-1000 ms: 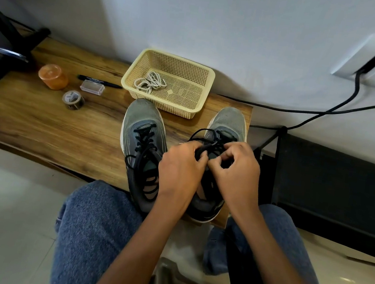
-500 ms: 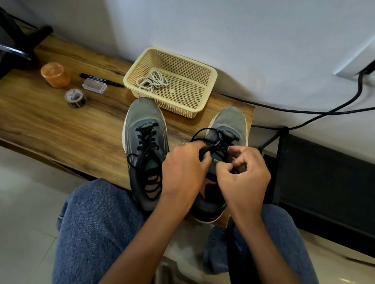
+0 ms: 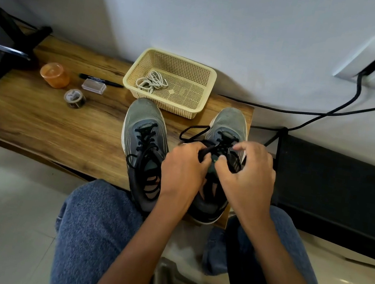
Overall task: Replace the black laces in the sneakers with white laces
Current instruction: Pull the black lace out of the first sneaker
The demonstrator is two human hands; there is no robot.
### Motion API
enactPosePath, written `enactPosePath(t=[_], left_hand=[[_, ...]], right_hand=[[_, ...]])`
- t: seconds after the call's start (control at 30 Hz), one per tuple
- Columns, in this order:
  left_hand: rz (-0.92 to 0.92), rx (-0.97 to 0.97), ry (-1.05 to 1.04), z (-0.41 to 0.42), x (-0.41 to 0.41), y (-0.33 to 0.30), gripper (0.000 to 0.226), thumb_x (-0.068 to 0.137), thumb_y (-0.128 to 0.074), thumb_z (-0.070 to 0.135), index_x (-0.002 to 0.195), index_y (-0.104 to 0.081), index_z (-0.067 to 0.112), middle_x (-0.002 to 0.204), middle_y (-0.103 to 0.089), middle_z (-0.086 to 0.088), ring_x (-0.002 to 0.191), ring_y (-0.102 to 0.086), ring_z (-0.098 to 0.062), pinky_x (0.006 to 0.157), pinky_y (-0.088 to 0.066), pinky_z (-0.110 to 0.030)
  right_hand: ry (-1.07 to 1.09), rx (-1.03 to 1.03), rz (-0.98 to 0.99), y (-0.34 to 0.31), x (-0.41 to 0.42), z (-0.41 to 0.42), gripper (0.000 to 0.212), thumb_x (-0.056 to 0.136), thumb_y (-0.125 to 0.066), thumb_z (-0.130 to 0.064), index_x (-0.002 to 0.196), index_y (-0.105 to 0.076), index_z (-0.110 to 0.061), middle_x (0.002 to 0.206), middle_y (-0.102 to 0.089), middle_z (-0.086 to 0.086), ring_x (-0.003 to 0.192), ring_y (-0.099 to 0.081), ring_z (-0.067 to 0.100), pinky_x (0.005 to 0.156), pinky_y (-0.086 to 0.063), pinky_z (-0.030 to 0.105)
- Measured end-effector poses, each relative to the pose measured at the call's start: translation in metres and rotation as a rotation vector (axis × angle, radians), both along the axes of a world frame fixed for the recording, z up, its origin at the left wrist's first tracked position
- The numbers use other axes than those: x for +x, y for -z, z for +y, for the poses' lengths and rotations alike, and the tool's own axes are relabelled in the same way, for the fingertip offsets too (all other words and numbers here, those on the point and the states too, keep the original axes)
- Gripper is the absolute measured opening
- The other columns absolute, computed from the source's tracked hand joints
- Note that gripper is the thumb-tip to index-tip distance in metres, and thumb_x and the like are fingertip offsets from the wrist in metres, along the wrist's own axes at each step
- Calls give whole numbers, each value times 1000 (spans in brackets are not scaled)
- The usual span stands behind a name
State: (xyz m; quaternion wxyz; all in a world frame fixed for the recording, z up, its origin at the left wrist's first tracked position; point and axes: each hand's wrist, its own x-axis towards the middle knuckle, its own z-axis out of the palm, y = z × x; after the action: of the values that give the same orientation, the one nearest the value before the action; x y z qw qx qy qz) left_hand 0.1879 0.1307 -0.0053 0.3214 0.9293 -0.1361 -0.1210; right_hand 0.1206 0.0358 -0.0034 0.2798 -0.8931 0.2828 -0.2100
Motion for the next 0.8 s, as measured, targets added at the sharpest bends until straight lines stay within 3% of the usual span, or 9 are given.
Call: enactPosePath(t=[0.1,0.2,0.4,0.53,0.63,0.7,0.8], left_hand=[[-3,-11,-2,0,0,3,23,92,-56,38,108,-69,27,95,-70,0,90,-64,-23,75,-53,-36],[-6,-4,-2,1,2,4,23,92,-56,38,107,-69,27,94,-70,0,90,-64,-23,73,-51,-35],[8,-10,-34,0,2,5,22,91,-56,39,103,-70,27,90,-70,-1,87,-65,-24,73,-53,-36],[12,-9,-59,0,4,4,21,91,-57,37,101,-71,25,87,-70,-2,85,-65,-25,72,-53,-36],[3,0,-75,3,5,3,21,92,-56,36,98,-71,22,85,-69,-3,84,-64,-25,70,-50,-34],[-7,6,-97,5,7,3,21,92,-56,35,96,-71,20,83,-68,-3,83,-63,-25,67,-46,-32],[-28,27,-70,3,6,3,21,93,-55,35,99,-71,22,84,-69,-1,83,-64,-23,64,-43,-29]], right_hand=[[-93,-159,235,-1,12,-1,30,89,-54,-39,113,-60,-23,118,-56,-7,123,-36,16,96,-25,37],[-142,-242,353,5,19,-1,27,94,-47,-37,112,-63,-25,119,-57,-7,125,-33,17,95,-21,36],[-120,-166,123,15,19,-1,10,88,-60,-21,88,-66,-13,98,-63,0,101,-52,22,82,-28,33],[-31,-53,-86,11,8,-4,3,81,-62,-12,79,-63,-10,88,-62,1,87,-55,19,78,-42,34],[135,-19,-245,1,-6,-24,5,80,-61,-3,77,-60,-7,82,-56,4,73,-51,13,70,-40,11],[276,5,-269,-6,-15,-44,4,80,-60,-1,78,-59,-5,81,-55,7,70,-47,11,64,-36,5],[256,42,-152,-5,-19,-63,4,83,-58,-8,79,-59,-8,80,-57,6,73,-54,17,64,-40,16]])
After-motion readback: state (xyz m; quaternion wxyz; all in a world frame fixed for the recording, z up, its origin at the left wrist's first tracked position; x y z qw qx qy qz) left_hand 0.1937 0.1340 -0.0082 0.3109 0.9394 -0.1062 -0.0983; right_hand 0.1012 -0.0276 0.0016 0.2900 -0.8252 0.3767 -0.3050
